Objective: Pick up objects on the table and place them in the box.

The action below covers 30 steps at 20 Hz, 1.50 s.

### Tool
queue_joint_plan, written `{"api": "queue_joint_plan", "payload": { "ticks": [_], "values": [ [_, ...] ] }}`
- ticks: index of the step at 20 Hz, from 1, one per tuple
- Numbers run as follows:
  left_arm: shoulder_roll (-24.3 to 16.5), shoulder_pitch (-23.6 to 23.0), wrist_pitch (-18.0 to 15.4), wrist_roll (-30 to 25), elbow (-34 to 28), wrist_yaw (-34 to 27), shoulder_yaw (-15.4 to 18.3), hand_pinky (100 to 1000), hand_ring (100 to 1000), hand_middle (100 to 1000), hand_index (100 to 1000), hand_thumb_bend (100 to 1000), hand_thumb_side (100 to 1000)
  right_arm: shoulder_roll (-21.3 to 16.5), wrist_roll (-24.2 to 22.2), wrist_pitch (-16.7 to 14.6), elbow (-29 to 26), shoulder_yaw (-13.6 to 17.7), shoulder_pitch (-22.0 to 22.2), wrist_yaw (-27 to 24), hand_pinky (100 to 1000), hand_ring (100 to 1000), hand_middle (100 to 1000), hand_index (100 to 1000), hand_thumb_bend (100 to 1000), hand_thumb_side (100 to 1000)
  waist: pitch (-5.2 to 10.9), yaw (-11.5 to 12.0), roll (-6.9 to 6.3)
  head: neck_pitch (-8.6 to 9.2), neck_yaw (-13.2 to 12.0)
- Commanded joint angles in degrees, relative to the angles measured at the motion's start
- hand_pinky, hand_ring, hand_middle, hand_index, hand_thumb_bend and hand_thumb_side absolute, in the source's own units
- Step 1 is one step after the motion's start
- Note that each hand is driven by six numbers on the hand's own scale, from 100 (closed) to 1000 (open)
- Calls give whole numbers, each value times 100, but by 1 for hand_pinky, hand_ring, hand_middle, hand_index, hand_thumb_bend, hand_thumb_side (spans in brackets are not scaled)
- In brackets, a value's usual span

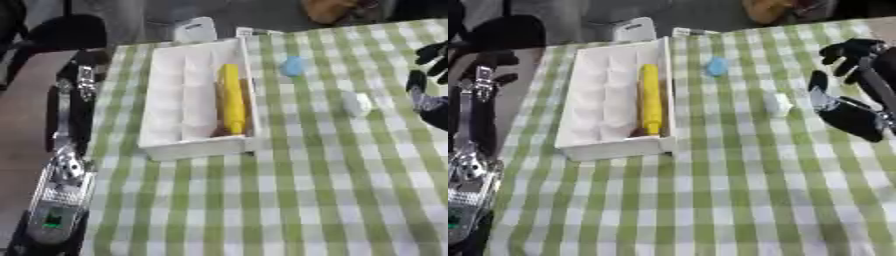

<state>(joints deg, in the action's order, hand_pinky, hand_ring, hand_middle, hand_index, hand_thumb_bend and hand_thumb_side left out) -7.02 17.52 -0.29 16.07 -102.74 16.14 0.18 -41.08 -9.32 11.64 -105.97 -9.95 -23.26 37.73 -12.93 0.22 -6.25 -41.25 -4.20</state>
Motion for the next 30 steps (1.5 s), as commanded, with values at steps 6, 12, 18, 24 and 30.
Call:
{"api": "queue_joint_plan", "payload": {
  "ticks": [6, 12, 18, 24, 30],
  "values": [
    [-98, 17, -26, -88, -35, -41, -68, 777, 1000, 657, 771, 150, 978, -5, 38, -110, 1314, -253, -751, 278, 610, 632, 683, 844, 100, 410, 223, 109, 126, -59, 105],
    [-91, 24, -31, -132, -25, -54, -103, 777, 1000, 655, 771, 149, 979, 125, 37, -329, 2042, -373, -1077, 496, 622, 643, 715, 861, 100, 491, 218, 204, 113, -66, 208],
    [-89, 32, -33, -161, -21, -63, -124, 776, 1000, 651, 771, 148, 981, 197, -126, -585, 2556, -442, -1215, 710, 645, 670, 774, 902, 100, 632, 210, 250, 99, -65, 313],
    [-85, 40, -37, -200, -17, -69, -154, 776, 1000, 654, 771, 147, 982, 206, -410, -853, 3027, -448, -1379, 950, 672, 698, 795, 887, 100, 730, 196, 307, 107, -56, 367],
    [-82, 54, -39, -224, -17, -76, -173, 776, 1000, 658, 771, 146, 982, 237, -731, -1108, 3372, -424, -1498, 1111, 684, 716, 808, 894, 100, 820, 176, 383, 101, -41, 415]
  ]
}}
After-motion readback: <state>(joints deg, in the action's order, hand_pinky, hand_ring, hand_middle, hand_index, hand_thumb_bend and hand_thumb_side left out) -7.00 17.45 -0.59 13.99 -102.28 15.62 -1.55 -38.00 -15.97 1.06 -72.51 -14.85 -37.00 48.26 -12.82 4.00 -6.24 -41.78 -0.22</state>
